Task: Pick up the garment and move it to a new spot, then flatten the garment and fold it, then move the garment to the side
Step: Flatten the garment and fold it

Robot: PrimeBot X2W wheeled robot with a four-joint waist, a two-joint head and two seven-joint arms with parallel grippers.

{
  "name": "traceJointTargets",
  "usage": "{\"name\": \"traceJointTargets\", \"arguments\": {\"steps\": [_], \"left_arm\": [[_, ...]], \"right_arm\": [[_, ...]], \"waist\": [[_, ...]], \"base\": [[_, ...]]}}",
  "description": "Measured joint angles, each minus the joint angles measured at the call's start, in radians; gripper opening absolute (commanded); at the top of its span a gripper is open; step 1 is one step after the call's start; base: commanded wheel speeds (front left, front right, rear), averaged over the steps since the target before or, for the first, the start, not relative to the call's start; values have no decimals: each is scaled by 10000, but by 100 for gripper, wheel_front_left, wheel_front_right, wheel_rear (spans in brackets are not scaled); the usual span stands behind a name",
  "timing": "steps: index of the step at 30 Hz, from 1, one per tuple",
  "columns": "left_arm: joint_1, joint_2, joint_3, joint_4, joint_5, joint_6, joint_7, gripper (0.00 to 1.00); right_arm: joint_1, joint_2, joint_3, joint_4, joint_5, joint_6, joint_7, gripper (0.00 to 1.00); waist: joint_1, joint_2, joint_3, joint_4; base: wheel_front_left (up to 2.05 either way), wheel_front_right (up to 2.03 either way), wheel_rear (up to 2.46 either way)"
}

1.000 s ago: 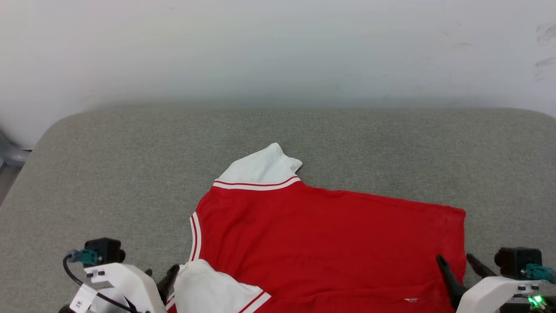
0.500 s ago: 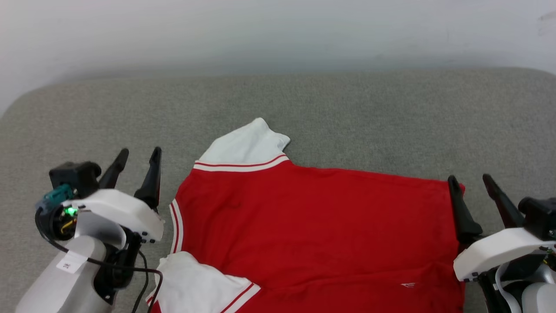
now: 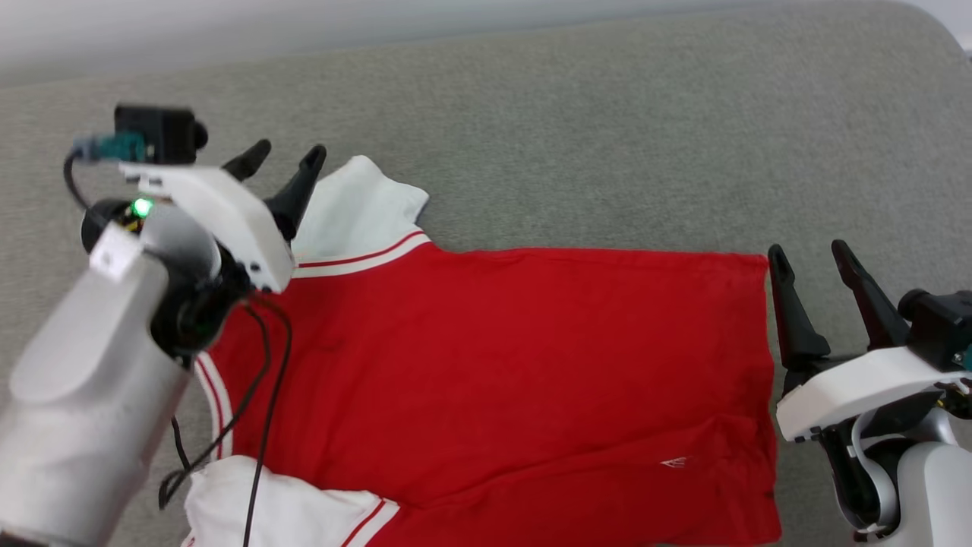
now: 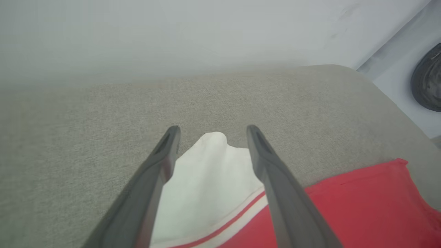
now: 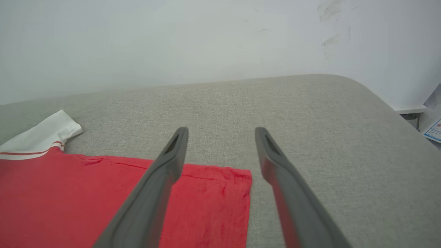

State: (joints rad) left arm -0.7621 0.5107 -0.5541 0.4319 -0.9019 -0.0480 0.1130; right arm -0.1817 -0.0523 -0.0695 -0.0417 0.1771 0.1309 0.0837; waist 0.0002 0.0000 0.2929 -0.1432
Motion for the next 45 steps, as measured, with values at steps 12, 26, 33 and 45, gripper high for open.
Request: {"name": "traceJointTargets", "arguments": {"steps": [12, 26, 33, 45], "left_arm": [[-2339, 249, -941, 2366, -888, -683, 4362, 100], [-3185, 176, -1486, 3808, -1248, -692, 6732, 0], [-3186, 33, -1522, 3923, -1202, -750, 5967, 0], [-3262, -359, -1507, 2926, -1321, -809, 4796, 0]], "right_arm": [[-290, 8, 451, 769, 474, 0, -497, 100], [-662, 6, 658, 1204, 838, 0, -629, 100], [-1307, 10, 585, 2079, 1047, 0, 1482, 100], [-3312, -1112, 876, 3340, 1126, 0, 5856, 100]], "waist": [[0, 0, 854, -1001], [-3, 0, 1528, -1499], [-2, 0, 1318, -1328], [-1, 0, 1027, -337]], "base": [[0, 0, 0], [0, 0, 0], [0, 0, 0], [0, 0, 0]]}}
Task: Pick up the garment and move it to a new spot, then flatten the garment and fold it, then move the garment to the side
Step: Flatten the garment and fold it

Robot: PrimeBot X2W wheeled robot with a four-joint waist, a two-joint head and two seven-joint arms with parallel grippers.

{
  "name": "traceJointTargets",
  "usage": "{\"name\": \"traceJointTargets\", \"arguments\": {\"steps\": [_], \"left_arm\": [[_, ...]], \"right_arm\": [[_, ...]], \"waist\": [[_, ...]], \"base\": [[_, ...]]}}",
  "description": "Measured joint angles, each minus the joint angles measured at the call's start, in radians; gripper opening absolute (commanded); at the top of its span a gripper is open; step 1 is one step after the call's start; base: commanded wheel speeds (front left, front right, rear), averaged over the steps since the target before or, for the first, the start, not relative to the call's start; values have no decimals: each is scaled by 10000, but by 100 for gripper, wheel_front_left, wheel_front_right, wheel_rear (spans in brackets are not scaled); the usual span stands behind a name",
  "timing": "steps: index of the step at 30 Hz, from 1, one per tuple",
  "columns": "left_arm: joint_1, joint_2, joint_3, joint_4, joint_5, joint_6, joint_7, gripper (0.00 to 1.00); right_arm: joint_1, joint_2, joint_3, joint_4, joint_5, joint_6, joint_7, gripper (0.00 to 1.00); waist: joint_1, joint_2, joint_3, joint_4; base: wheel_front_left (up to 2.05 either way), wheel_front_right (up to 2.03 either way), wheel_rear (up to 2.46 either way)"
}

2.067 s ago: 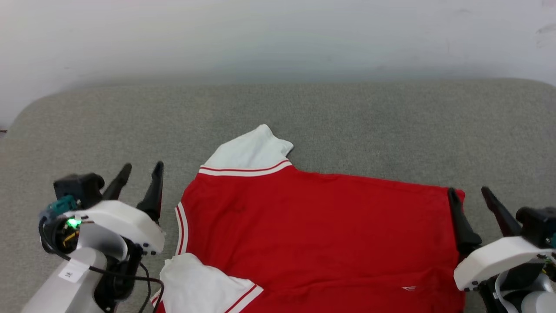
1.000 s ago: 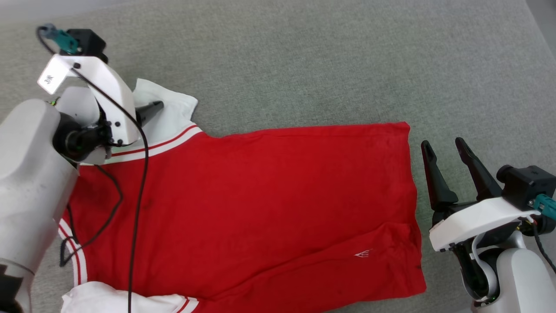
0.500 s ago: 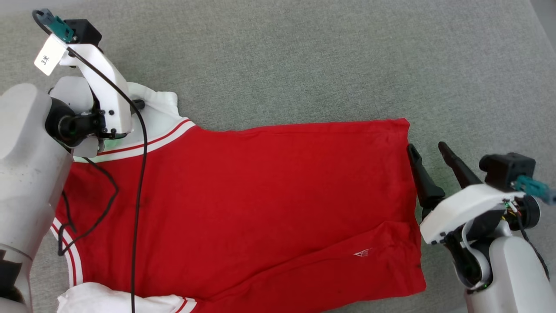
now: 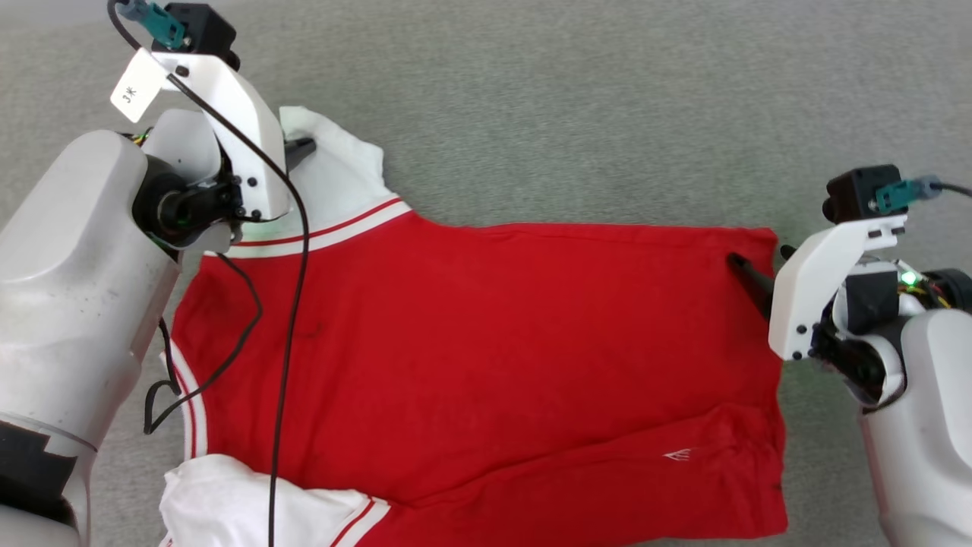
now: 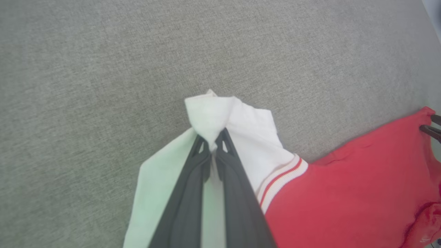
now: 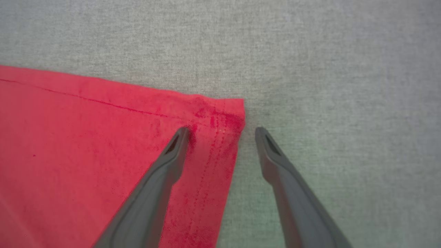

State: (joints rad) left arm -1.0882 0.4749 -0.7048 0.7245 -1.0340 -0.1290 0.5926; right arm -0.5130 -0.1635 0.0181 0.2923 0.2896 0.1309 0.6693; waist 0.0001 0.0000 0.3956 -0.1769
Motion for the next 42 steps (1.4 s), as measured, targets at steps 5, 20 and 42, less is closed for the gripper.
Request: {"name": "traceJointTargets", "arguments": {"steps": [5, 20, 42], "left_arm": [[49, -38, -65, -479, -75, -2, -288, 0], [672, 151, -190, -1471, -600, -4, -1225, 0], [7046, 1273, 104, -4963, -980, 2150, -4289, 0]], "right_arm": [[-546, -176, 142, 499, -92, 0, 899, 100], [-842, -504, -44, 828, 192, 2, 2054, 0], [3476, 94, -901, -1183, -63, 2, -502, 0]], "waist": [[0, -1, 106, 428], [0, 0, -1, 1000], [-1, 0, -2674, 1613]], "base": [[0, 0, 0], [0, 0, 0], [0, 0, 0]]}}
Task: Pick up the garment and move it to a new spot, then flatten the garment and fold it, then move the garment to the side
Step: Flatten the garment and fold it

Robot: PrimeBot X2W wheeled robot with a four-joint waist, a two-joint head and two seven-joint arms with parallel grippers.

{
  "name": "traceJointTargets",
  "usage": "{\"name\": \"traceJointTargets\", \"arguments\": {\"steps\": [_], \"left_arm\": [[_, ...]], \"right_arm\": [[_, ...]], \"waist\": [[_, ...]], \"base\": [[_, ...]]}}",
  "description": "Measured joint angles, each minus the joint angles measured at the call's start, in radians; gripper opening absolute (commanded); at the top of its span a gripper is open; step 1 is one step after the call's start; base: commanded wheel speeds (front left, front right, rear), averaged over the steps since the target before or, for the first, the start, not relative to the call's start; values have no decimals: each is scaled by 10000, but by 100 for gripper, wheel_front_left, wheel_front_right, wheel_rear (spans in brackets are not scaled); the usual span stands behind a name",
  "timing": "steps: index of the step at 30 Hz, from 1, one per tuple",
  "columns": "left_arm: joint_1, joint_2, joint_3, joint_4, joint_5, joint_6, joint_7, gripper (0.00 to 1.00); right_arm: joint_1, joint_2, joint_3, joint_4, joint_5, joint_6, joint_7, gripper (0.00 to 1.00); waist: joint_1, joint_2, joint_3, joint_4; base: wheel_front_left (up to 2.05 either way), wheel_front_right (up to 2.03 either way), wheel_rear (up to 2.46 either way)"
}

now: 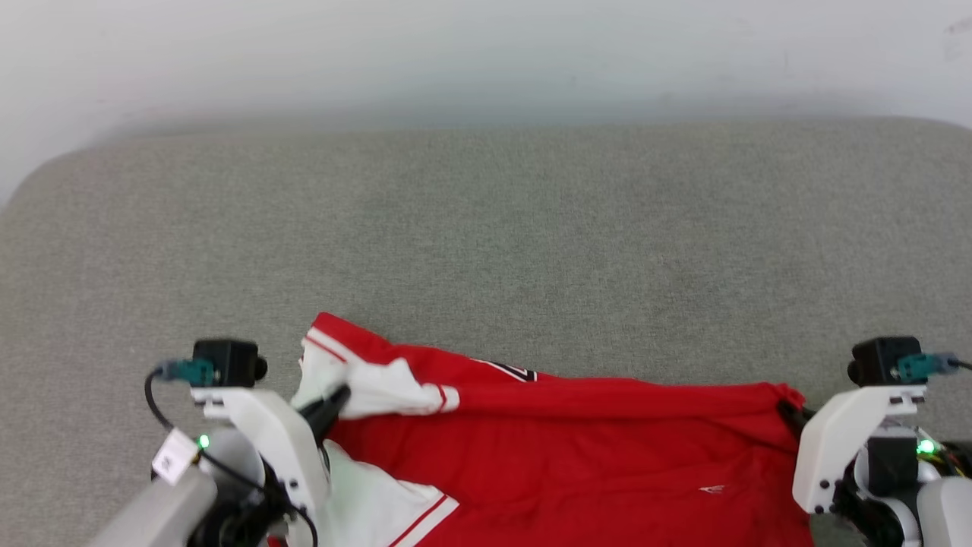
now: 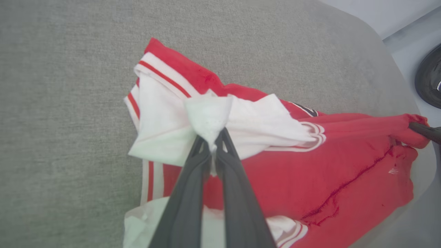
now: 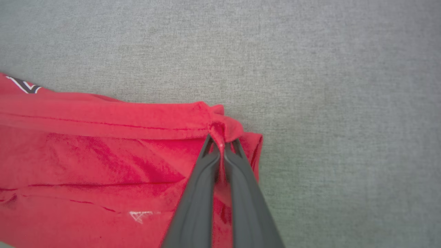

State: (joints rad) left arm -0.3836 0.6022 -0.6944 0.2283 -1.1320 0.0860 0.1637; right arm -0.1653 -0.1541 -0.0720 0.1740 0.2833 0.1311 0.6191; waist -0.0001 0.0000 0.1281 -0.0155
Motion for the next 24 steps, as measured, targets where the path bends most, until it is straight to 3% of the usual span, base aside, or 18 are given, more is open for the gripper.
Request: {"name": "traceJointTargets", "arguments": {"steps": [5, 12, 13, 14, 15, 16, 17, 24], "left_arm": [[1367, -58, -119, -577, -267, 472, -307, 0], [2474, -368, -316, -631, -408, 809, -734, 0], [2536, -456, -341, -583, -414, 813, -823, 0], [2564, -523, -372, -502, -420, 786, -857, 0], [2570, -573, -420, -430, -426, 700, -863, 7], [2569, -642, -433, -372, -410, 663, -918, 35], [2568, -719, -435, -295, -393, 644, -991, 98], [2352, -945, -257, -136, -69, 543, -1810, 100]], "right_arm": [[701, 151, -382, 362, 75, 0, -688, 0], [1473, 328, -736, 642, 73, 2, -1321, 0], [1567, 351, -734, 688, 71, 0, -1363, 7], [1671, 412, -765, 706, 58, 0, -1498, 37], [1737, 485, -817, 738, 0, 2, -1630, 100], [1799, 518, -832, 773, -58, 2, -1682, 100], [1876, 562, -809, 765, -73, 0, -1806, 100], [2064, 859, -895, 247, 69, -2, -2953, 100]], "waist": [[-1, 0, -394, 152], [0, 0, -688, 200], [-1, 0, -697, 191], [-1, 0, -701, 184], [-1, 0, -704, 180], [0, 0, -707, 177], [0, 0, -710, 174], [0, 0, -891, 128]], "base": [[0, 0, 0], [0, 0, 0], [0, 0, 0], [0, 0, 0], [0, 0, 0], [0, 0, 0], [0, 0, 0], [0, 0, 0]]}}
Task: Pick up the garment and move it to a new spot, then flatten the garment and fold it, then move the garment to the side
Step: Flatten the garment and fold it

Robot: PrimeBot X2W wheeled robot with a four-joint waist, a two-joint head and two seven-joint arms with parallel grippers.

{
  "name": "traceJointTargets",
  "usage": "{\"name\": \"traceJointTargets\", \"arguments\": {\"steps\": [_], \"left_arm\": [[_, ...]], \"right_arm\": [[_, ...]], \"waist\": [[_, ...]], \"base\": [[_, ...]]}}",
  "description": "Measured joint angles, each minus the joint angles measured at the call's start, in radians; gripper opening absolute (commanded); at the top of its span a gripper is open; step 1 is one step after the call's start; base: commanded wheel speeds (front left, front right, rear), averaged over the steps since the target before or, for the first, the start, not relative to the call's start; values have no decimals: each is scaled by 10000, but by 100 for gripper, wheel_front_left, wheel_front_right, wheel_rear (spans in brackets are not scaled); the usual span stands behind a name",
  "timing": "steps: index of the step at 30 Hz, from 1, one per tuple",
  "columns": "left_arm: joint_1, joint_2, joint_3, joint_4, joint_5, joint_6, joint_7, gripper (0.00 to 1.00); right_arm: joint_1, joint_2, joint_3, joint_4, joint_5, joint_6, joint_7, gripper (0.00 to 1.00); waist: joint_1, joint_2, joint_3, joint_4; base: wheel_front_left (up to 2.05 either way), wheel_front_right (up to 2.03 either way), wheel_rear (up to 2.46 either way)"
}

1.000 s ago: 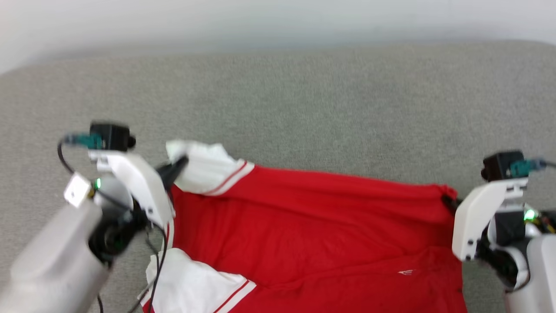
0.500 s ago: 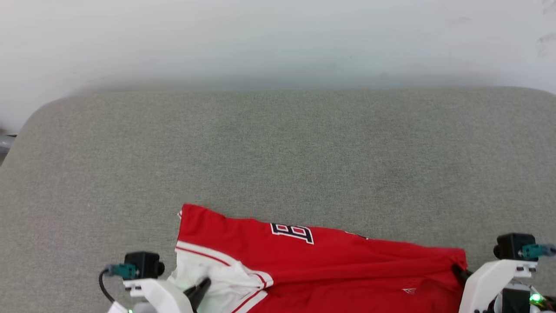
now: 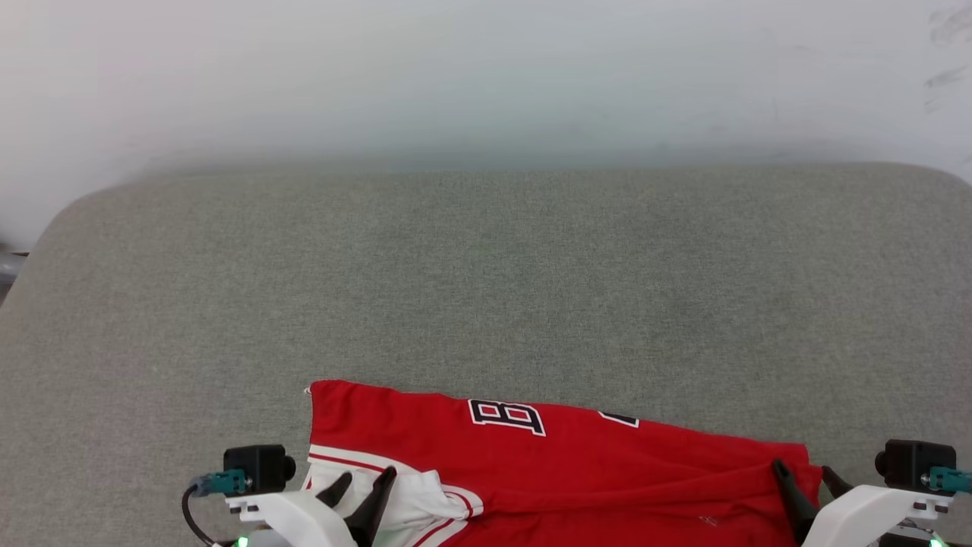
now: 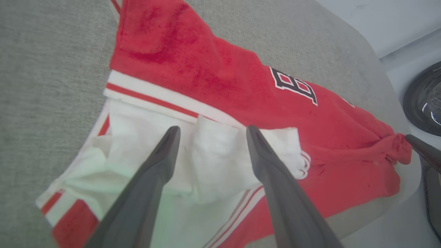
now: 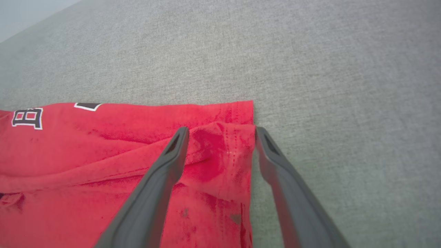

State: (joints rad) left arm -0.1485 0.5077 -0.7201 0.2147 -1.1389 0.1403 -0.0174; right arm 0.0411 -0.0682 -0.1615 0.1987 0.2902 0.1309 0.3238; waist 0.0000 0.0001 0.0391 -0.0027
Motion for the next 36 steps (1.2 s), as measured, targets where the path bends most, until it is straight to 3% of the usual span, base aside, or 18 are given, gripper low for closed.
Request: {"name": "traceJointTargets", "arguments": {"steps": [9, 16, 21, 26, 34, 35, 36], "left_arm": [[-366, 209, 370, -984, 865, 337, -1206, 100], [-481, 449, 886, -1766, 2291, 1108, -2299, 100], [-460, 261, 1584, -2485, 3407, 1367, -2426, 100], [-287, -98, 2249, -3118, 4355, 1308, -2429, 100], [3, -560, 2800, -3335, 5081, 826, -2439, 100], [23, -625, 2836, -3323, 5139, 792, -2441, 100], [48, -686, 2882, -3306, 5185, 738, -2441, 100]], "right_arm": [[123, 88, -562, -648, -142, 0, 1011, 100], [314, -265, -736, -1001, -278, 0, 2767, 100], [300, -537, -552, -1026, -261, 0, 3421, 100], [159, -729, -284, -777, -92, 0, 3829, 100], [-95, -848, -94, -232, 226, -6, 4535, 100], [-103, -863, -71, -194, 288, -19, 4684, 53], [-110, -874, -46, -188, 330, -21, 4794, 34]], "waist": [[0, 0, -393, 36], [0, 0, -434, 272], [1, 0, -222, 513], [0, 0, 129, 821], [0, 0, 629, 1295], [1, -1, 647, 1334], [1, 0, 650, 1359]], "base": [[0, 0, 0], [0, 0, 0], [0, 0, 0], [0, 0, 0], [0, 0, 0], [0, 0, 0], [0, 0, 0]]}}
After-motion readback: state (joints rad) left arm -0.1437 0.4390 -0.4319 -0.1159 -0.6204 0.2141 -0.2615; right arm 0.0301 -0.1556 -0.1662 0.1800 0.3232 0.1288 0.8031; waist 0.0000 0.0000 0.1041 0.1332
